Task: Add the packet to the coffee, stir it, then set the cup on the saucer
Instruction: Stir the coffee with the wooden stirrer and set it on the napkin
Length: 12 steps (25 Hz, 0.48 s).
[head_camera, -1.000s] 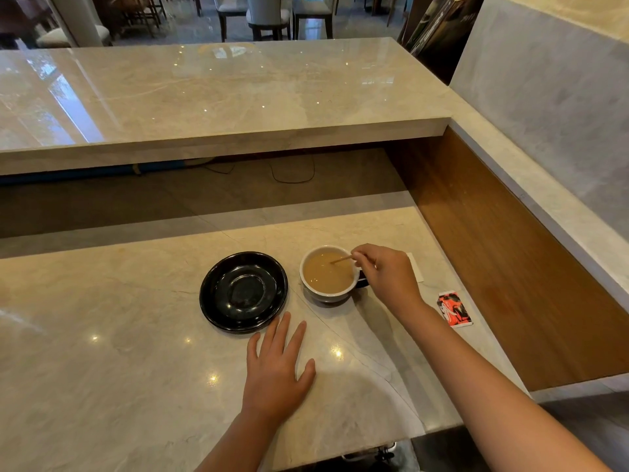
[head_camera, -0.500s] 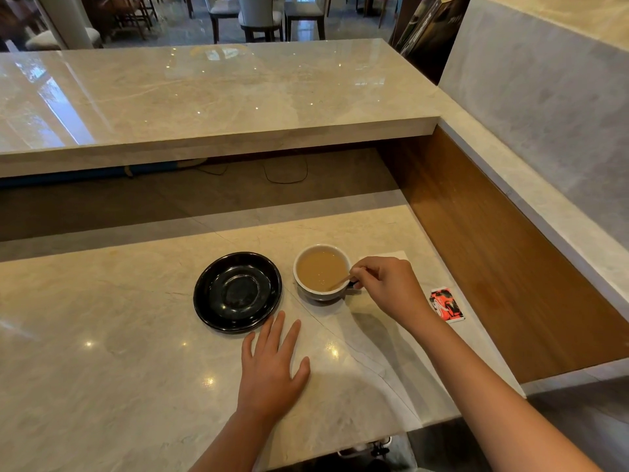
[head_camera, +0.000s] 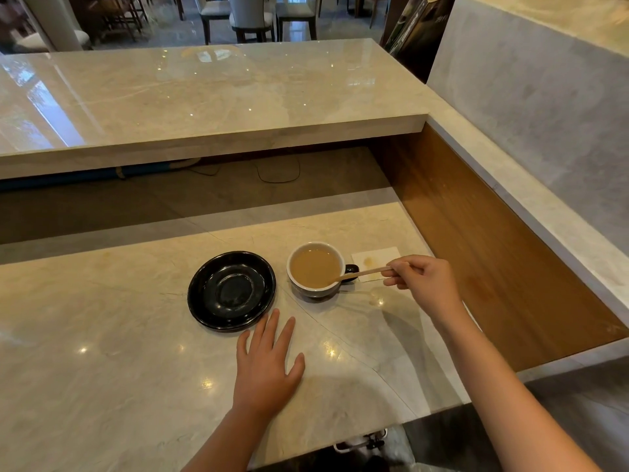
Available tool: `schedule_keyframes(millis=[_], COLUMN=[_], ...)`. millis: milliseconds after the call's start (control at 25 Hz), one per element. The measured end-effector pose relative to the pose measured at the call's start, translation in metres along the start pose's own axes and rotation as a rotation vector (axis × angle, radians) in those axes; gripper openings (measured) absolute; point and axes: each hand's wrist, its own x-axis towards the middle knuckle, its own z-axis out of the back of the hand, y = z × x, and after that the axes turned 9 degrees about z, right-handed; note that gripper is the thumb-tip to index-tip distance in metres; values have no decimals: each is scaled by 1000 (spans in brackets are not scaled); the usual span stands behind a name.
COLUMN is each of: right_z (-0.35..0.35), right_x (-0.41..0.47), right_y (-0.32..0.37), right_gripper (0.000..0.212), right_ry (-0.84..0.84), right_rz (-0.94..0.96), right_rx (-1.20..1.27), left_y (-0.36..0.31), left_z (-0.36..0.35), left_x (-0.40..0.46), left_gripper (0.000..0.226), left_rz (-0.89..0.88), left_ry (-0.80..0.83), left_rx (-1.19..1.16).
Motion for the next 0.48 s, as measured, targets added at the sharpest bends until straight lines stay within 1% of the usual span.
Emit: schedule_keyframes(millis=[80,200,320,400,480], right_z=[7,15,26,35,41], right_x=[-2,-7,-7,-3,3], right_y=[-2,-6,-6,-5,-9], right_gripper=[23,22,23,23,20], right_ry=[-26,-36,-58,-90,-90], right_rz=[-48,-104,-105,-39,87], right_rx=[69,181,288,208,2], left_y=[0,-1,-2,-3,-3], left_z=[1,2,4,4,5], left_x=[0,-1,-1,-1,-2], left_gripper=[66,66,67,68,68], left_rz=[3,6,8,15,15], left_ry=[7,19,21,36,30], left_rx=[-4,-7,-12,-4,-11])
